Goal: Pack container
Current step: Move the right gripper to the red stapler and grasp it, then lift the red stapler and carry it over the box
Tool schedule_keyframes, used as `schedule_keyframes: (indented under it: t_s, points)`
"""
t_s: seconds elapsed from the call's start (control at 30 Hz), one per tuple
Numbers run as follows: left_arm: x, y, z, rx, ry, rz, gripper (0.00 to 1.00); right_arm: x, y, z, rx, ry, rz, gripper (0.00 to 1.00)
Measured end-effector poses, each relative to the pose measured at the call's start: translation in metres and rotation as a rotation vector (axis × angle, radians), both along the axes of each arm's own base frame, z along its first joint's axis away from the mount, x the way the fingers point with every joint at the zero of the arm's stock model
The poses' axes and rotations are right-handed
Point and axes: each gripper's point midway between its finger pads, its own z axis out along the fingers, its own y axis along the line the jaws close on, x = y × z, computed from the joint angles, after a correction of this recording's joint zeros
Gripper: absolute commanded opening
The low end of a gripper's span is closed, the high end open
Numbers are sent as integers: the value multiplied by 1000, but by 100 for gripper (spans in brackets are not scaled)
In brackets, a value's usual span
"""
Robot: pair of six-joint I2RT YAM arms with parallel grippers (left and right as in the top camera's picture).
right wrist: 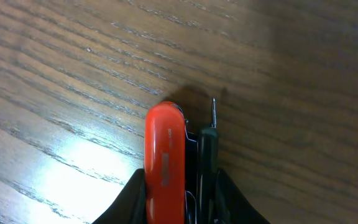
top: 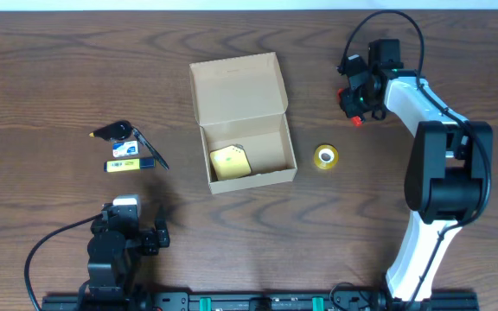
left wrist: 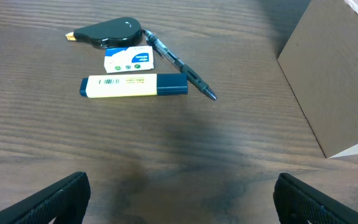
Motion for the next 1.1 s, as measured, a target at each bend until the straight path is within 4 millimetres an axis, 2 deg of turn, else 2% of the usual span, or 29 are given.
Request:
schedule_keyframes:
  t_s: [0.23,0.3,0.4,0.53,0.57,0.63,0.73,0.8,0.9,1.1]
  points:
    - [0,0,0,0,0,0,95,-7,7,4,12,39,-24,1]
    - [0,0,0,0,0,0,95,-7,18,17,8,36,6,1]
    - [0,0,0,0,0,0,95,0,39,52,-1,-30,72,1]
    - [0,0,0,0,0,0,95,5,80,125,-10,-192,203,1]
    - [0,0,0,0,0,0,95,1,97,149,-10,-246,252,1]
    - [0,0,0,0,0,0,95,-10,124,183,-12,-321,338,1]
    - [0,0,0,0,0,1,95,-38,167,221,-11,-402,487,1]
    - [0,0,0,0,0,0,95,-56,188,230,-15,-417,571,1]
    - [0,0,0,0,0,0,95,-80,214,228,-30,-401,692,1]
    - [0,0,0,0,0,0,95,-104,238,205,-84,-353,877,1]
